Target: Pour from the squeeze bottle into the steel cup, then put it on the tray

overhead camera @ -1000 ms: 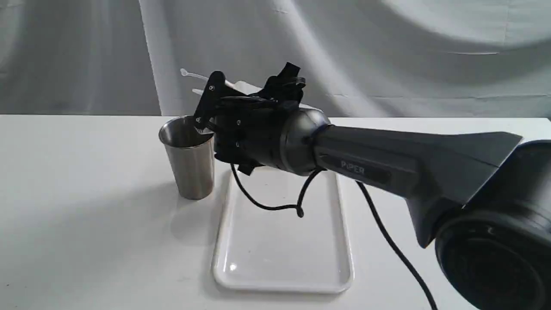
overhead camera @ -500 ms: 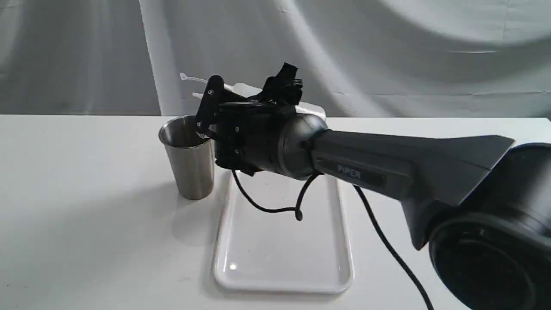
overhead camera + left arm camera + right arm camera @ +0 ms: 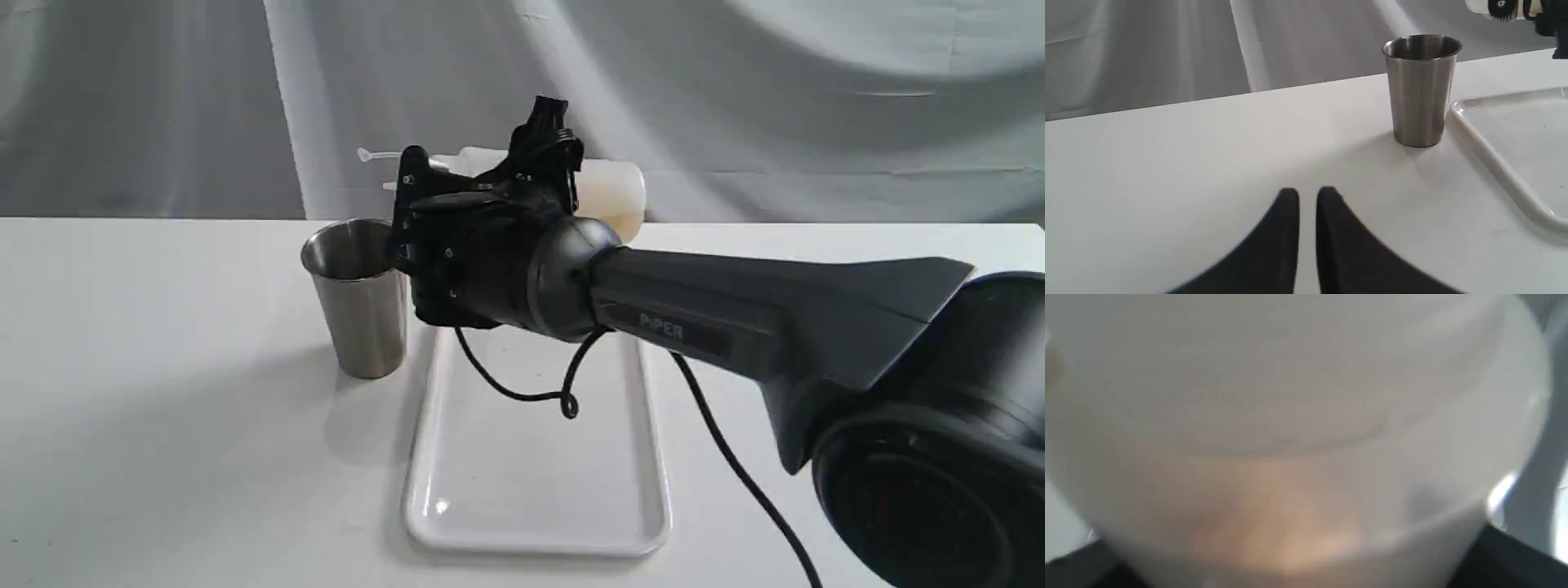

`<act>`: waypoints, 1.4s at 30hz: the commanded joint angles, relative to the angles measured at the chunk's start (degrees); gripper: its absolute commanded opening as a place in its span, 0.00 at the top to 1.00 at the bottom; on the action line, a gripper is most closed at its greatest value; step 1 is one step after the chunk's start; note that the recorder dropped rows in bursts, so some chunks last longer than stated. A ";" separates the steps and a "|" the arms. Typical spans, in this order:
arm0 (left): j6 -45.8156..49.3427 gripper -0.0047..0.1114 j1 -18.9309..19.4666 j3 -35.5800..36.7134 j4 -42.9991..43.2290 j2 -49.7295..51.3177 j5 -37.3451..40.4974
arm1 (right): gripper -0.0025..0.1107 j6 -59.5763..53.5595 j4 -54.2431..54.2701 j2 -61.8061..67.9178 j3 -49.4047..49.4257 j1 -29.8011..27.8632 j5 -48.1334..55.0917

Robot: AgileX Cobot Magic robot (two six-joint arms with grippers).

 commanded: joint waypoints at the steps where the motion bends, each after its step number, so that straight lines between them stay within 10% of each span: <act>1: -0.10 0.89 -0.18 0.25 0.03 -0.28 -0.37 | 0.66 -1.39 -4.70 -0.76 -0.54 0.21 1.07; 42: -0.10 0.89 -0.18 0.25 0.03 -0.28 -0.37 | 0.66 -16.21 -16.44 -0.76 -0.54 1.42 1.76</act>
